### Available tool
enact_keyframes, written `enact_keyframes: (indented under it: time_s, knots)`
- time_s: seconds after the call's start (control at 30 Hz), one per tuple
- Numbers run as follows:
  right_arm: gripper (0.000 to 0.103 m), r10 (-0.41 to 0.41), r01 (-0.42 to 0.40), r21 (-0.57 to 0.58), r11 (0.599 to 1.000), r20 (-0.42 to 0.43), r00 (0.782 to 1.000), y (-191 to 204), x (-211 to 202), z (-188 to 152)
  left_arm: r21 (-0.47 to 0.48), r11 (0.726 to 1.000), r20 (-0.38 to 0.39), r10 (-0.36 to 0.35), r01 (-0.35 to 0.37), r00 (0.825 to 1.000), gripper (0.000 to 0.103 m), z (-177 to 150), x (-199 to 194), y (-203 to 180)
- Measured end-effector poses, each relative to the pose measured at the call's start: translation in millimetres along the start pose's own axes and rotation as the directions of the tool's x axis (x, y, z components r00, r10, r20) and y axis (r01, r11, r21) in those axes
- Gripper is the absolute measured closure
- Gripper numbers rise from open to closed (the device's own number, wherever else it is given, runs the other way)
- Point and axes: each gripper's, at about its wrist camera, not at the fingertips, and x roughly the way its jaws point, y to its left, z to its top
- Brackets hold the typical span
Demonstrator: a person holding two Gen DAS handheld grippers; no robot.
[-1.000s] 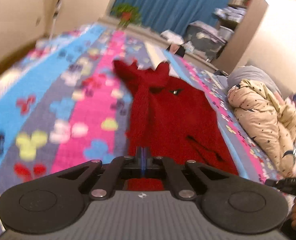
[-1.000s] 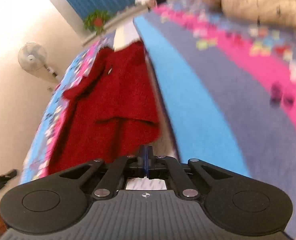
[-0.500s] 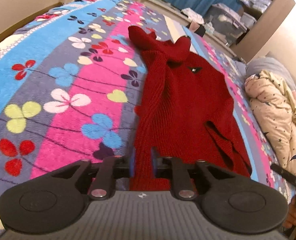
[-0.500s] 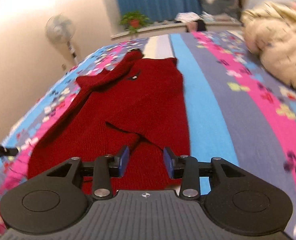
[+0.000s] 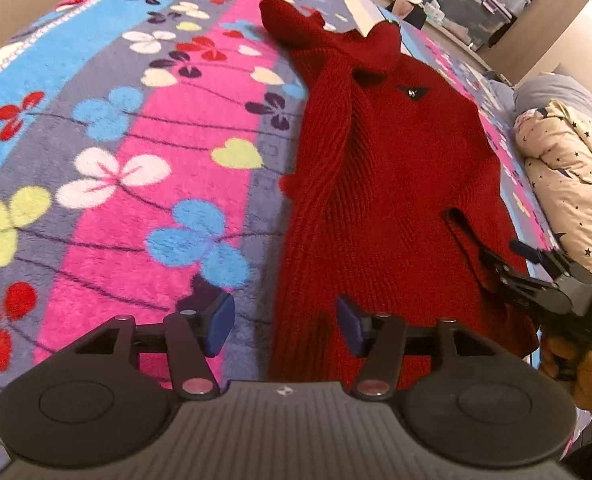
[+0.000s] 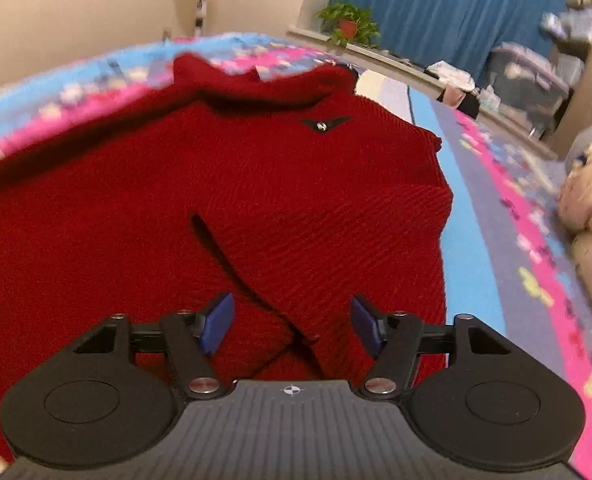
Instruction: Fold small clothes
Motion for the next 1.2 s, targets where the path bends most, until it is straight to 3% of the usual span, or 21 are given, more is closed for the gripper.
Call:
enact_keyframes:
  time_s: [0.07,0.2,0.27,0.3,0.37,0.4,0.47,0.53,0.67,0.77,0.83,0.9,0.97,1.07,1.1,1.13,1.2]
  knots:
    - [0.042,-0.057,0.057,0.008,0.998,0.025,0.998,-2.3,6.6,0.7,0.006,1.0,-0.011,-0.003,0.003,1.0,0.04,1.4,8.8,-3.8]
    - [0.101,-0.102,0.094,0.191,0.977,0.034,0.994,-41.6,5.2,3.5,0.011,1.0,-0.014,-0.011,0.011,1.0,0.035,4.6,23.7,-9.1]
    - [0.101,-0.13,0.117,0.3,0.947,0.022,0.991,-66.7,2.8,-2.1,-0.007,1.0,0.007,-0.006,0.006,1.0,0.034,6.0,30.0,-9.2]
    - [0.101,-0.155,0.139,0.393,0.909,0.009,0.988,-85.9,-2.1,-7.0,-0.01,1.0,0.021,-0.001,0.001,1.0,0.036,6.1,31.3,-10.4]
    - [0.101,-0.193,0.166,0.559,0.813,-0.011,0.981,-123.1,-18.5,-21.4,0.02,1.0,0.057,0.022,-0.023,0.998,0.082,5.2,29.7,-14.8]
    - [0.101,-0.218,0.18,0.628,0.757,-0.016,0.976,-140.9,-31.6,-29.3,0.03,0.999,0.057,0.015,-0.017,0.998,0.091,4.7,27.9,-16.3]
    - [0.101,-0.253,0.193,0.697,0.69,-0.017,0.967,-167.3,-59.4,-42.8,0.044,0.999,0.099,0.012,-0.016,0.995,0.092,2.4,14.8,-17.9]
    - [0.101,-0.218,0.138,0.743,0.655,0.011,0.976,-186.9,-86.7,-59.1,0.037,0.999,0.152,-0.016,0.01,0.988,0.093,-0.5,-5.7,-18.6]
    - [0.101,-0.192,0.088,0.722,0.686,0.063,0.979,-187.8,-141.0,-78.7,0.002,0.999,0.229,-0.051,0.051,0.972,0.093,-10.3,-47.9,-15.1]
    - [0.101,-0.18,0.05,0.749,0.66,0.093,0.979,-187.1,-178.3,-94.5,-0.081,0.991,0.245,-0.083,0.106,0.966,0.093,-23.8,-81.3,-0.6]
    - [0.101,-0.168,0.035,0.761,0.648,0.098,0.981,-186.4,-195.8,-103.2,-0.127,0.976,0.228,-0.144,0.176,0.963,0.093,-39.6,-102.6,13.2]
    - [0.101,-0.155,0.035,0.767,0.641,0.085,0.984,-187.2,-212.8,-116.8,-0.11,0.973,0.172,-0.184,0.205,0.968,0.093,-54.5,-116.9,19.6]
    - [0.101,-0.127,0.058,0.758,0.65,0.033,0.991,-191.6,-222.8,-134.0,-0.089,0.976,0.057,-0.193,0.197,0.98,0.093,-68.1,-116.4,23.8]
    - [0.1,0.028,0.051,0.766,0.641,-0.09,0.996,-198.4,-213.3,-160.4,-0.016,0.993,-0.07,-0.117,0.117,0.991,0.088,-77.8,-104.6,23.1]
    - [0.09,0.054,0.057,0.762,0.645,-0.121,0.991,-199.7,-210.0,-166.4,-0.009,0.997,-0.085,-0.077,0.077,0.993,0.081,-78.6,-101.6,24.9]
    - [0.076,0.061,0.061,0.749,0.66,-0.134,0.989,-199.5,-208.4,-168.9,-0.025,0.998,-0.084,-0.055,0.053,0.995,0.066,-77.2,-102.1,28.2]
    - [0.061,0.02,0.108,0.708,0.698,-0.17,0.985,-195.8,-208.2,-169.5,-0.112,0.99,-0.034,-0.085,0.081,0.996,0.045,-72.4,-111.3,39.4]
